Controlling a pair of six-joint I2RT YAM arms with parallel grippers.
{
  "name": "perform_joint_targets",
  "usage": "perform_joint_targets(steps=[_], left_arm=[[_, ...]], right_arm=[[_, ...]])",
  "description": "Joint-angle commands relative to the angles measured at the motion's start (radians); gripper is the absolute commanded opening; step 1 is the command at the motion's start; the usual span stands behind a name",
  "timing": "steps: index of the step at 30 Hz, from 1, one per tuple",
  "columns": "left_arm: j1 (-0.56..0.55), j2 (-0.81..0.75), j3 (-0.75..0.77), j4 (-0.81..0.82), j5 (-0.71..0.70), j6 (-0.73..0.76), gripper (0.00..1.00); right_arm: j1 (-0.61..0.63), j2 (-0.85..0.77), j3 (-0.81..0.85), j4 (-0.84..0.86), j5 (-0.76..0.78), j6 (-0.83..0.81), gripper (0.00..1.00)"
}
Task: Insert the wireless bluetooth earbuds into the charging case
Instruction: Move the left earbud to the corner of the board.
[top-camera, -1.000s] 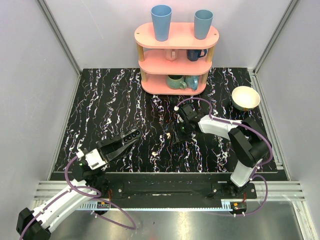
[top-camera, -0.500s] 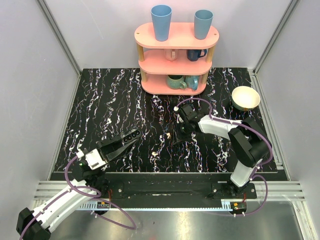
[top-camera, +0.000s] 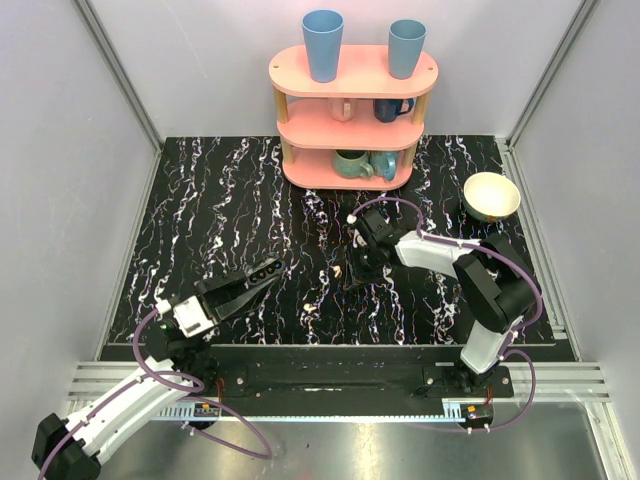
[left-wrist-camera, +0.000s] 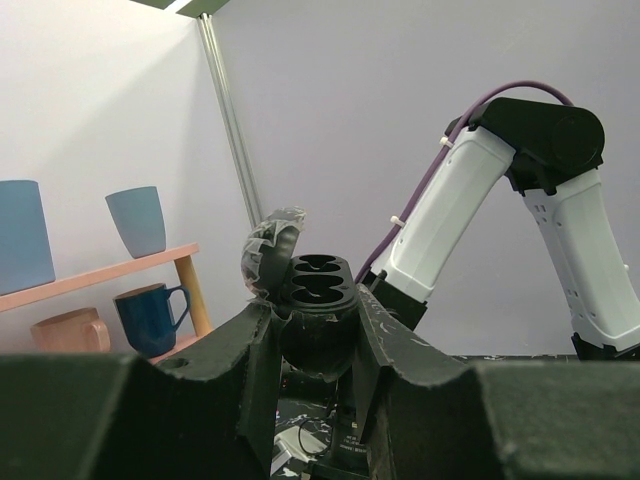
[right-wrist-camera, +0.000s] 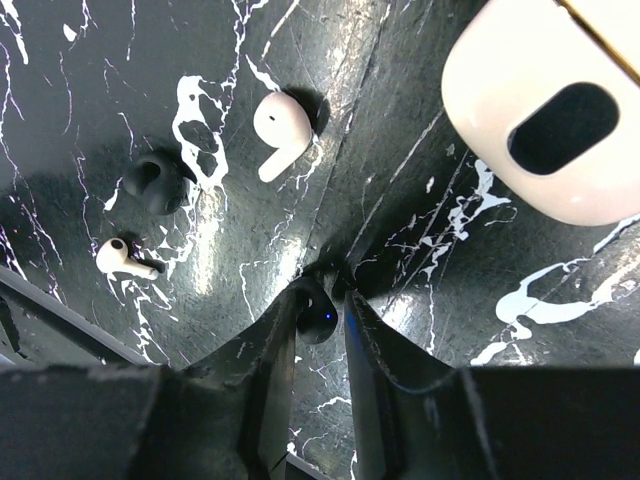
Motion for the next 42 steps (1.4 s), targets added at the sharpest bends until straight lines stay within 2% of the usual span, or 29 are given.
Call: perform_joint_targets(steps=[1,9,16,24,27,32,34,37,40,42], left_arm=[[-0.003,0.010,0.034,0.044,0.003,0.000,0.00],[-0.003,0.019,0.033,0.047,0.002,0.000,0.00],[-0.003,0.016,0.033,0.044,0.002,-0.002,0.00],[-0.003,0.005,0.031,0.040,0.005,0.001,0.00],[-0.003,0.005,0.031,0.041,0.005,0.001,0.00],[-0.004,0.002,0.029,0.043,0.003,0.003,0.00],[-0.004,0.002,0.028,0.043,0.000,0.004,0.00],[-0.003,0.004,0.028,0.047,0.000,0.003,0.00],[-0.003,0.005,0.028,0.047,0.003,0.003,0.00],[-0.003,0.005,0.028,0.046,0.005,0.003,0.00]], right_arm=[[-0.006,0.024,0.013,0.011,-0.008,-0.006,0.32],[-0.006,0.031,0.010,0.023,-0.014,-0.017,0.31],[-0.006,-0.025,-0.015,0.029,-0.025,-0.019,0.25],[-0.001,-0.097,-0.116,0.081,-0.062,0.107,0.24],[0.008,-0.130,-0.170,0.119,-0.056,0.174,0.31],[0.031,-0.196,-0.259,0.198,-0.004,0.303,0.31],[0.042,-0.213,-0.300,0.236,0.010,0.351,0.36],[0.062,-0.245,-0.352,0.297,0.038,0.418,0.34],[0.082,-0.276,-0.377,0.316,0.068,0.444,0.41],[0.086,-0.308,-0.380,0.313,0.097,0.443,0.52]])
